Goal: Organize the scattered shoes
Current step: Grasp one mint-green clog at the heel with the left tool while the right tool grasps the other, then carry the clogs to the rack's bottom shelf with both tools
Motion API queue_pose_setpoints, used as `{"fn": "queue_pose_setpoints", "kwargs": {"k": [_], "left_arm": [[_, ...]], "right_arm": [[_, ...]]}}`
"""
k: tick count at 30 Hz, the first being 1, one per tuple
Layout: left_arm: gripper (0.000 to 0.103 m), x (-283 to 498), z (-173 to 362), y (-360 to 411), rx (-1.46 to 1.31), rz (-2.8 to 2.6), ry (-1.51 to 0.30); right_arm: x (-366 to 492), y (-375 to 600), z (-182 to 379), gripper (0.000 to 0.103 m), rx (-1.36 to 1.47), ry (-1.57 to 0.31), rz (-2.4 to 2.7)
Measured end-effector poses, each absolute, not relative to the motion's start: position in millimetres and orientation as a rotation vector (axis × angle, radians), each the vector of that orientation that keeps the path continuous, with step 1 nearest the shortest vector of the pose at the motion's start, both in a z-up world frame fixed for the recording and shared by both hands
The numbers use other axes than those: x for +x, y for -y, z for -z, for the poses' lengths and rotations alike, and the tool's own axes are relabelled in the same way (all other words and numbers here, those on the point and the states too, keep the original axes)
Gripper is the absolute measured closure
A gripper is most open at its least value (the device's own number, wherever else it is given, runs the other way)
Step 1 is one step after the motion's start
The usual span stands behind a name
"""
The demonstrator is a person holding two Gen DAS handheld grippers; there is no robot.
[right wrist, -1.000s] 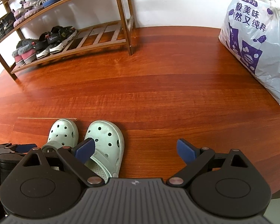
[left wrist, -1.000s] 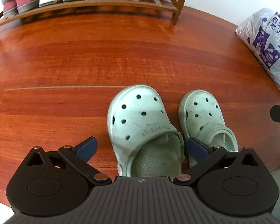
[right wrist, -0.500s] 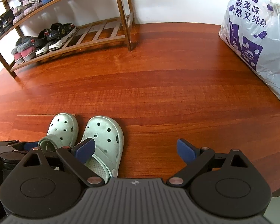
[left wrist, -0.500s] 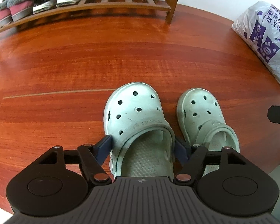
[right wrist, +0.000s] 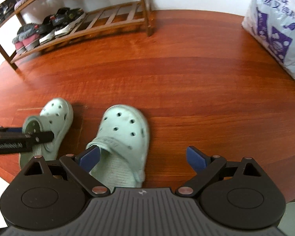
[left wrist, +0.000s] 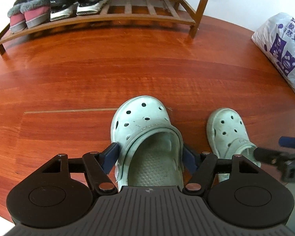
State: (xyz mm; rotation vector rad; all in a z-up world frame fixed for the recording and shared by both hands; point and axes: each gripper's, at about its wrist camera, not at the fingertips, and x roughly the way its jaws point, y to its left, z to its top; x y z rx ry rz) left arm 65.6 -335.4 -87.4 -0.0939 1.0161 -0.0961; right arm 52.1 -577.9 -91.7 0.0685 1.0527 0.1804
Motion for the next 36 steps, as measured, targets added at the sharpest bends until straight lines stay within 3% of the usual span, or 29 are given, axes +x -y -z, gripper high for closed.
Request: {"fn": "queue_pose_setpoints", "kwargs": {"k": [6,19,28,30,36], "left_arm": [[0.033,72,81,314,-0.09,0.102,-1.014],[0.033,115,68,262,-0.083,0.125,-0.988],[0.033,179,53,240,-0.056,0.149,-0.928],[0.033,195,51,238,-0.039,0.161,-0.914],[0.032,239,45,240,-0.017,0.182,-0.873]], "right_arm": [[51,559,99,0.001,0.07,-1.053,-0.126],[50,517,113,0.001,0.066,-1.052,-0.002],[52,509,130,0.011,0.08,-1.047,0.115],[51,505,130,0.022,0.082,-1.038,0.132],[48,500,122,0.027,0.105,-1.013,0.181]]}}
